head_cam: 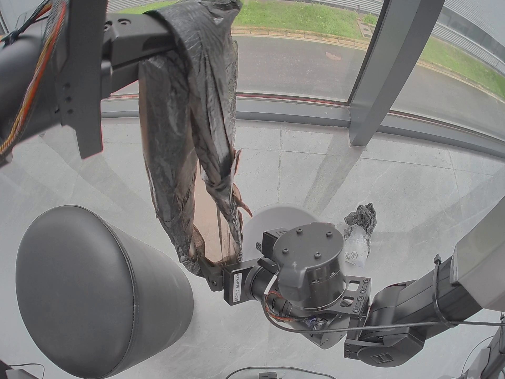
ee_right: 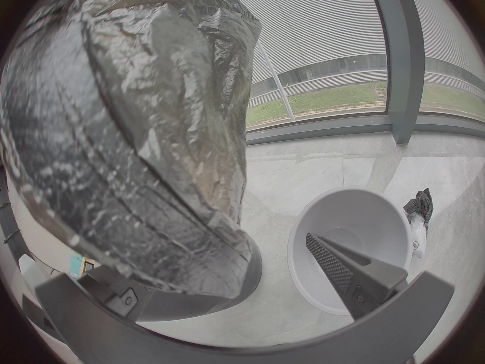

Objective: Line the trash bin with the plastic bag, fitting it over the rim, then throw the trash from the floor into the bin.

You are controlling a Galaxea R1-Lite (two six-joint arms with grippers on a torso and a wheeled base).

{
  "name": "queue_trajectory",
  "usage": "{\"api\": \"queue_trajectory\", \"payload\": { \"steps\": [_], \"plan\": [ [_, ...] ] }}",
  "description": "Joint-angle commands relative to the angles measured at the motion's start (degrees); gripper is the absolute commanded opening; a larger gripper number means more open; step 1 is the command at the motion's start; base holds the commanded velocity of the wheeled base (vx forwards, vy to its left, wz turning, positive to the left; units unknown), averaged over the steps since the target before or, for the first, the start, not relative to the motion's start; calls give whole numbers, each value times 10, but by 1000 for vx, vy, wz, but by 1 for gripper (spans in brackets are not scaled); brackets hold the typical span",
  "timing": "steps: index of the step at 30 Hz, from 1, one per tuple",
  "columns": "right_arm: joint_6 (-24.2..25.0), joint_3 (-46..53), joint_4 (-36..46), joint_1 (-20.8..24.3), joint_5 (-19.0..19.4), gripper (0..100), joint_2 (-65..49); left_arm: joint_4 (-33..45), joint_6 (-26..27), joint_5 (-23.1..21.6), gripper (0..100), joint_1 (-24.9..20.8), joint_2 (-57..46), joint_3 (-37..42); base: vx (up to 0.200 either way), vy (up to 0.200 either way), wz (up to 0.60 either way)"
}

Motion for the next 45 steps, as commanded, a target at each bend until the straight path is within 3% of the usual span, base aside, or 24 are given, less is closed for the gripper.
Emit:
{"api": "queue_trajectory", "payload": {
  "steps": [1, 8, 13, 19, 20, 36, 39, 41, 43, 45],
  "plan": [
    [0, -9, 0, -2, -10, 100, 7, 0, 0, 0, 0, -1, -1, 3, 0, 0, 0],
    [-4, -13, -3, -4, -31, 100, 17, -1, 0, 0, 0, -4, -2, 3, 0, 0, 0],
    [-15, -32, -4, -1, -69, 100, 24, -1, 0, -1, 0, -5, -2, 4, 0, 0, 0],
    [-15, -36, -6, 4, -77, 100, 24, -1, 0, -1, 0, -5, -2, 5, 0, 0, 0],
    [-15, -37, -8, 4, -77, 0, 25, -1, 0, -1, 0, -5, -2, 6, 0, 0, 0],
    [-27, -26, -46, 0, -77, 0, 22, -1, 0, 1, 0, -2, -2, 7, 0, 0, 0],
    [-49, 10, -37, -13, -54, 0, 1, -2, -3, -2, 0, 1, -6, 12, 0, 0, 0],
    [-100, 68, -36, -36, 11, 0, -26, -1, -5, -5, 0, 2, -20, 25, 0, 0, 0],
    [-113, 97, -24, -53, 48, 0, -55, -2, -4, -15, 0, 3, -28, 41, 0, 0, 0],
    [-113, 109, 40, -79, 90, 0, -97, -2, -3, -45, 0, 16, -41, 61, 0, 0, 0]
  ]
}}
